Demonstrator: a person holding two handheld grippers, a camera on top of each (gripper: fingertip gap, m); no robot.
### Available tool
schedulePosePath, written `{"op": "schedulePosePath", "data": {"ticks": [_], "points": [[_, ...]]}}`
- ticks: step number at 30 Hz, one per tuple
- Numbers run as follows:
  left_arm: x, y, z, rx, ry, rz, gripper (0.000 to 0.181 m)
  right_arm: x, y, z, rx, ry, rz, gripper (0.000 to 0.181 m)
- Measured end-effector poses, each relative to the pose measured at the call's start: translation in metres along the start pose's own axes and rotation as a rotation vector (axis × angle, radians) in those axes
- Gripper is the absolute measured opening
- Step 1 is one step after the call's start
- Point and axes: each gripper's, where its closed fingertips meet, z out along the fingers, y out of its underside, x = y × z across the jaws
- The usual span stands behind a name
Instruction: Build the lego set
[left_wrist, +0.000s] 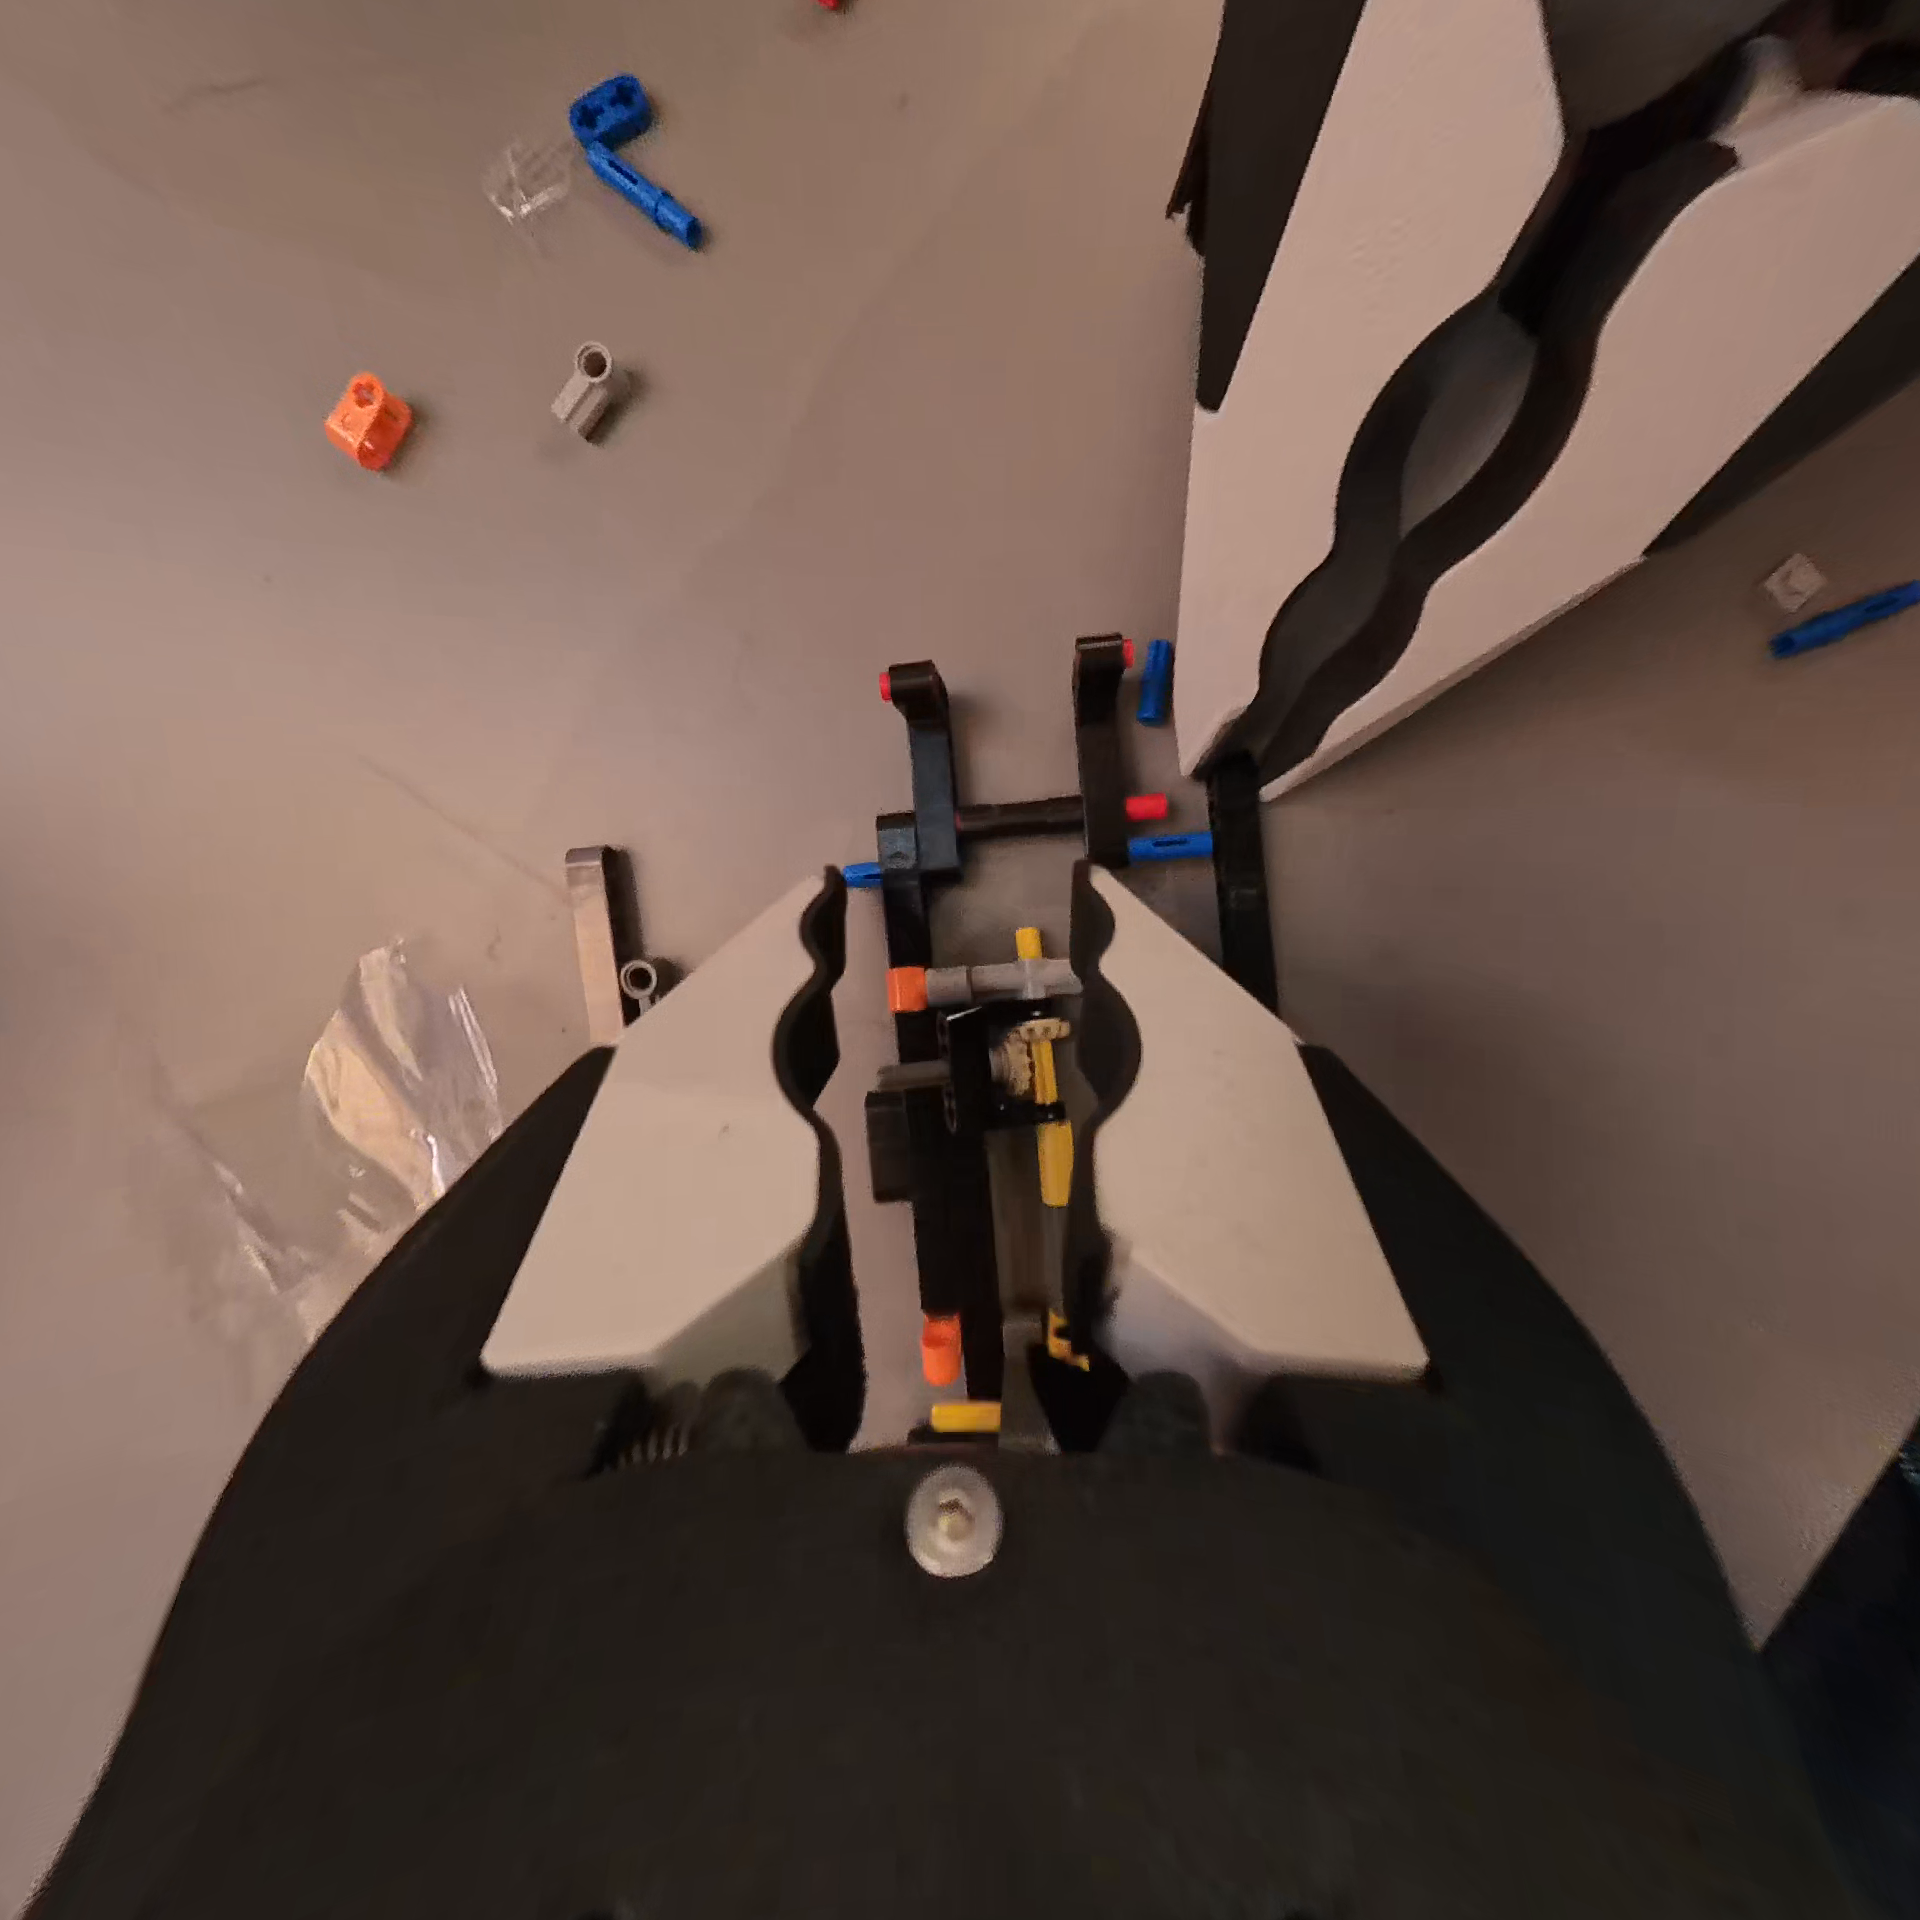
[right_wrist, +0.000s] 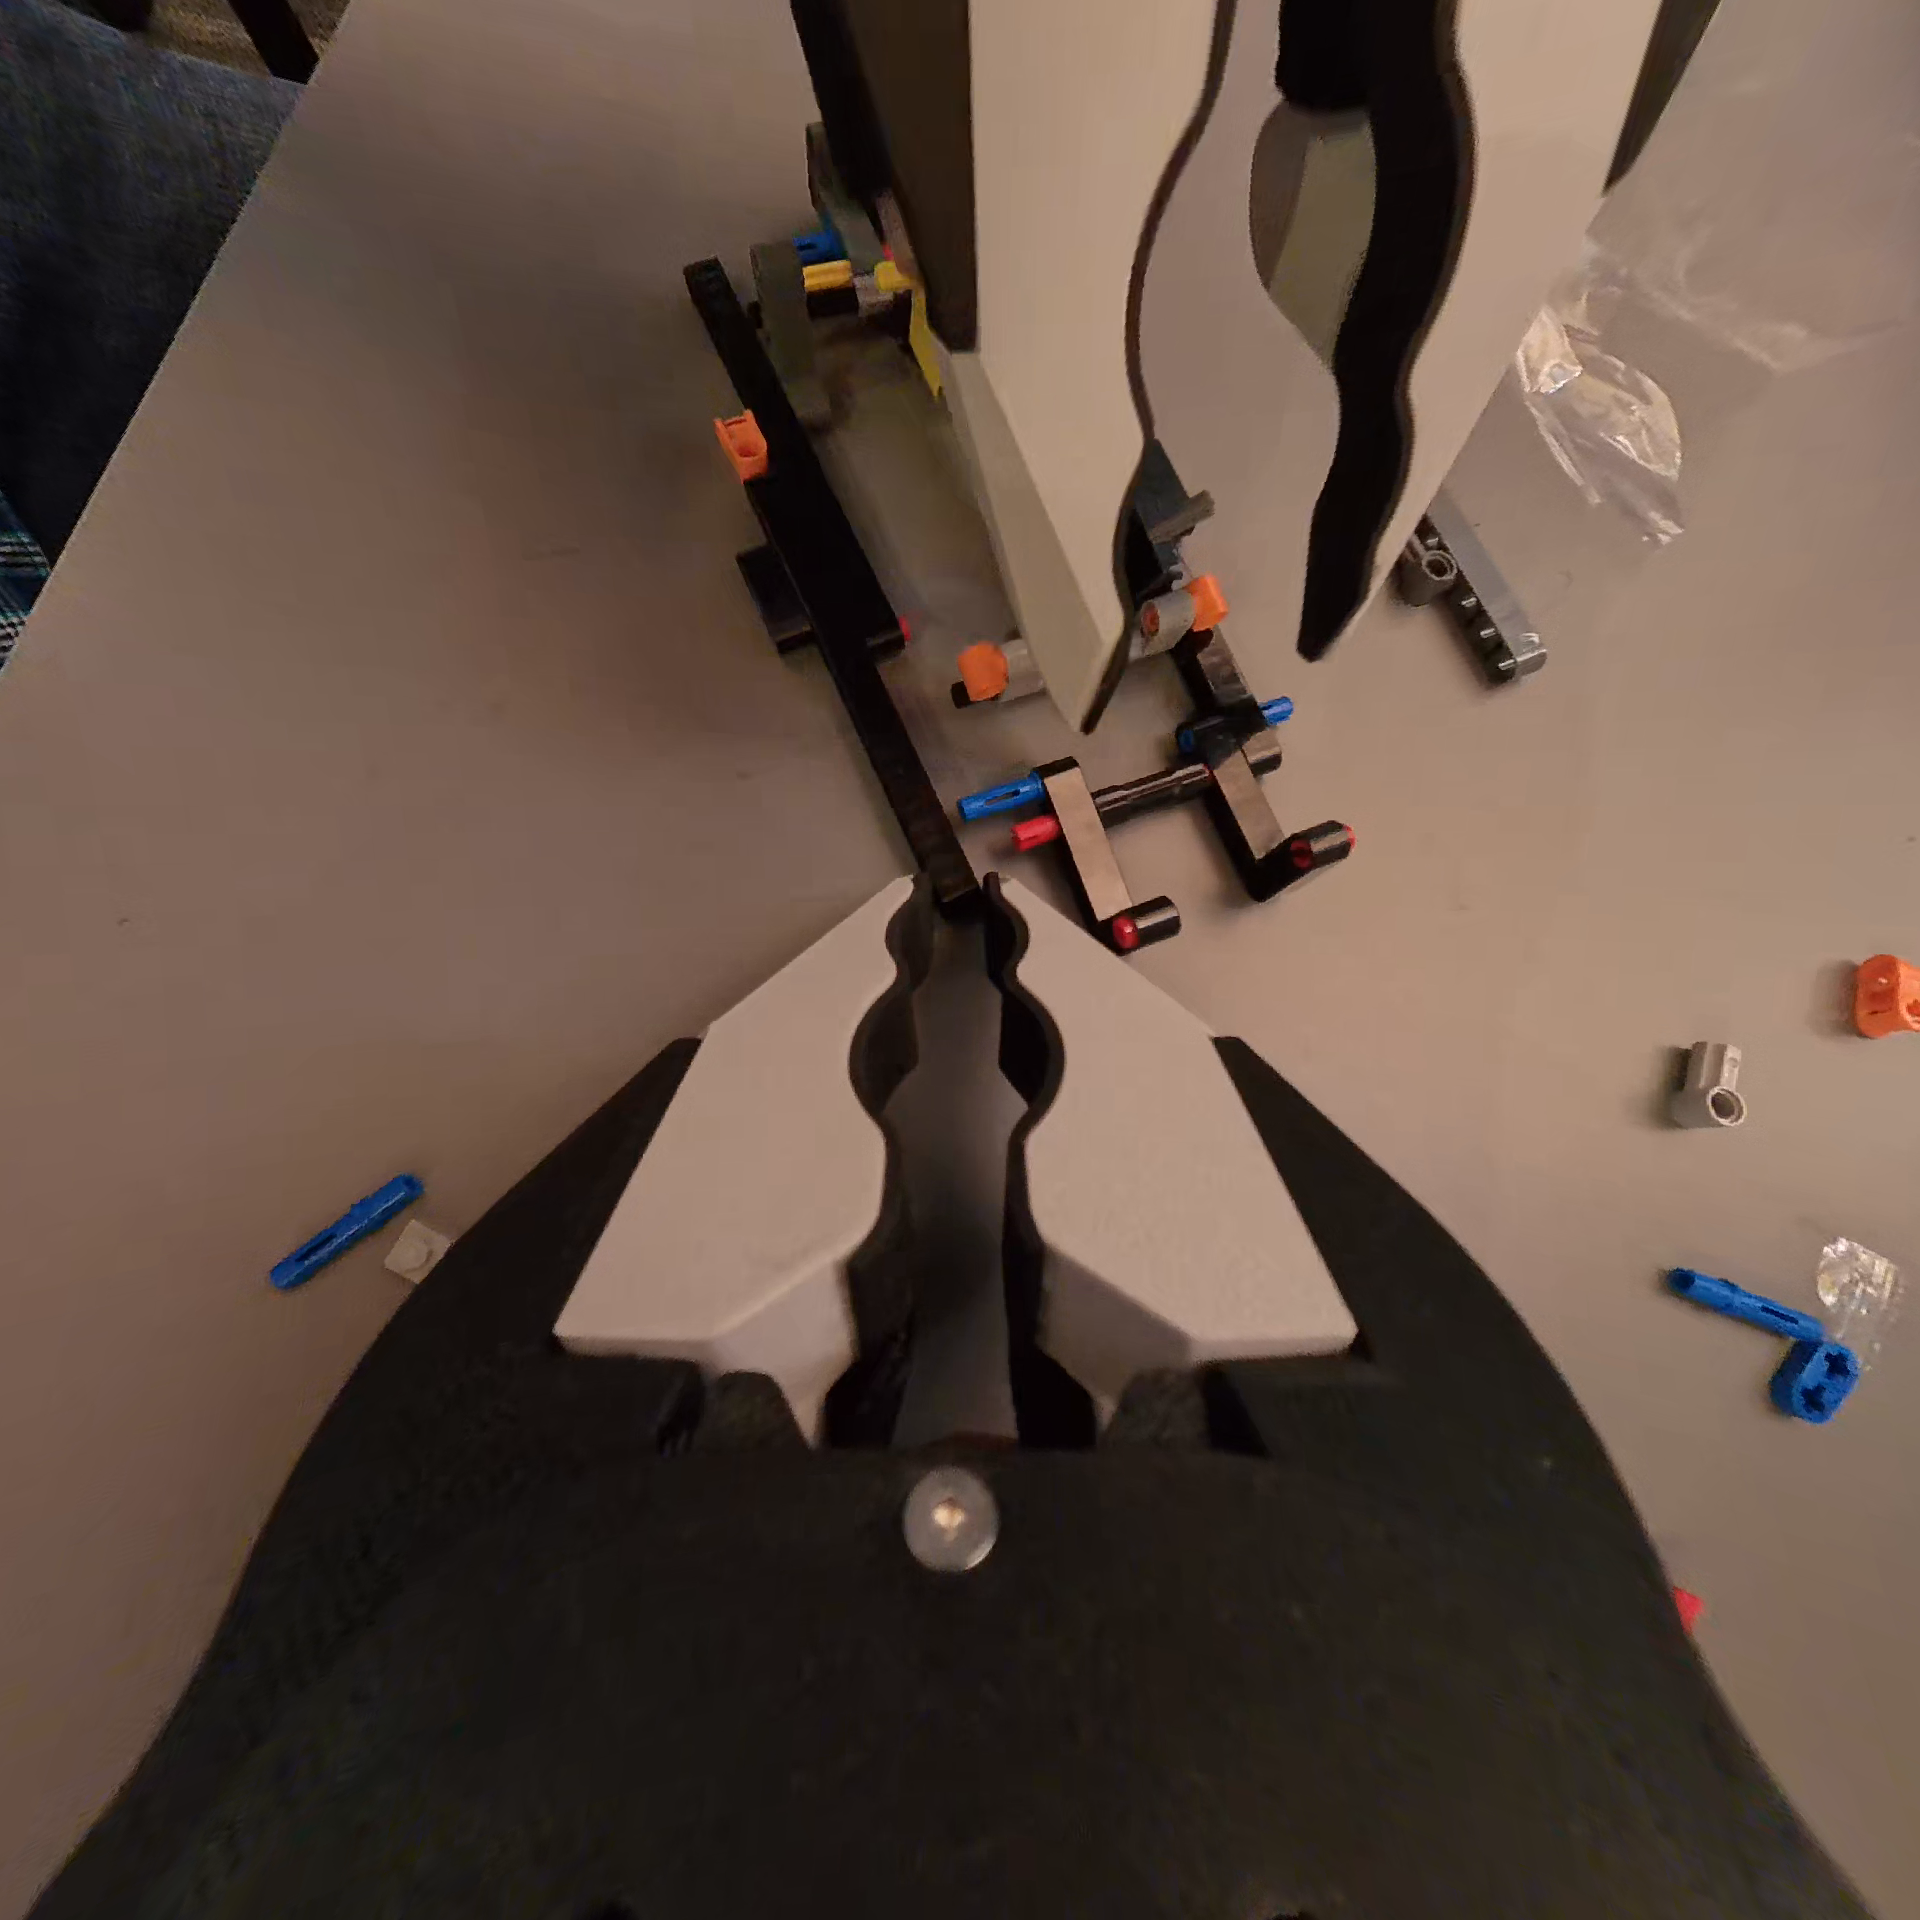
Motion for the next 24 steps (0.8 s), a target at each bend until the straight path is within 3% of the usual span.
{"op": "schedulePosePath", "data": {"ticks": [5, 24], "points": [[0.0039, 0.0041, 0.0109, 0.003, 0.010, -0.011, 0.034, 0.0001, 0.0005, -0.0004, 0.003, -0.002, 0.005, 0.007], [0.0039, 0.0035, 0.0113, 0.055, -0.036, -0.053, 0.033, -0.0013, -0.0079, -0.0038, 0.060, -0.013, 0.032, 0.007]]}}
